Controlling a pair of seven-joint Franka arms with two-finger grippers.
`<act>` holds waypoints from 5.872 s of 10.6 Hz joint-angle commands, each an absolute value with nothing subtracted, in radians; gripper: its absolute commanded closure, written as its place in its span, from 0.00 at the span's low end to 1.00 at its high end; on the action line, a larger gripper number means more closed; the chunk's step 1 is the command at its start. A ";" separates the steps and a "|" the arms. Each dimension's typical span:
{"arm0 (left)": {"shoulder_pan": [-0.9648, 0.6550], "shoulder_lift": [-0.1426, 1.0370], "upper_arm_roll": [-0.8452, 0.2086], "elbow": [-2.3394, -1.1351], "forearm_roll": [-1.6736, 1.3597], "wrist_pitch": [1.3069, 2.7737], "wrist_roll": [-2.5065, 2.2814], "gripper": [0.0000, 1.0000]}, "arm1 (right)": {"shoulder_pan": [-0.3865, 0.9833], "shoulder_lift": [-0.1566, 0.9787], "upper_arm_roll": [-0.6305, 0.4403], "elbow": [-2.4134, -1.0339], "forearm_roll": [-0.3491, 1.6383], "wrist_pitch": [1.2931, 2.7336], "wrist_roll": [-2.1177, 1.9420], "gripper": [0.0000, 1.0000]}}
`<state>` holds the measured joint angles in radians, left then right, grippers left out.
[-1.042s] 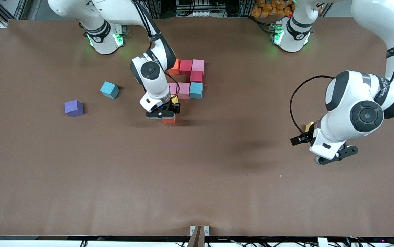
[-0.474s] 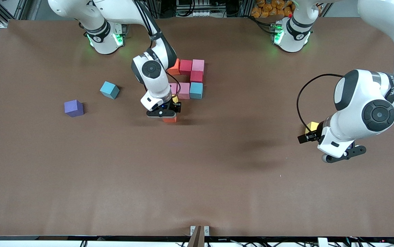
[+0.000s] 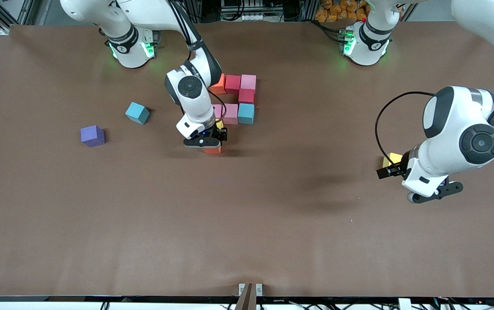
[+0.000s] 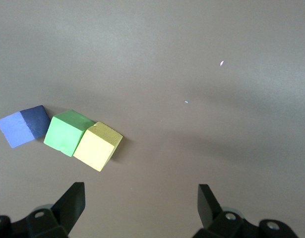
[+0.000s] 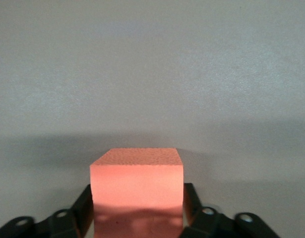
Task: Form number 2 with 11 blocks
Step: 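Lower the orange block below the yellow block and open the right gripper, then move the right gripper to purple while the left gripper reaches yellow, then lower the right gripper over purple while the left gripper lowers over yellow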
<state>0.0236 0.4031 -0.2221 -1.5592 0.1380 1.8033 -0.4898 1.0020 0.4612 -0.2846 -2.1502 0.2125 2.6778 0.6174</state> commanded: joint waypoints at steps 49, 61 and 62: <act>0.109 0.383 -0.221 -1.626 0.170 1.792 -0.711 0.00 | -0.124 0.270 0.255 -1.609 -0.097 1.687 -0.158 0.00; 0.159 0.384 -0.225 -1.748 0.166 1.800 -1.376 0.00 | -0.121 0.264 0.255 -1.609 -0.089 1.681 -0.156 0.00; 0.184 0.359 -0.229 -1.802 0.158 1.857 -1.376 0.00 | -0.121 0.264 0.255 -1.609 -0.089 1.681 -0.156 0.00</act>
<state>0.1388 0.4083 -0.2155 -1.7084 0.1466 1.7826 -1.3535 -0.0985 0.2741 0.2305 -1.6142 -0.0787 1.6988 -0.1658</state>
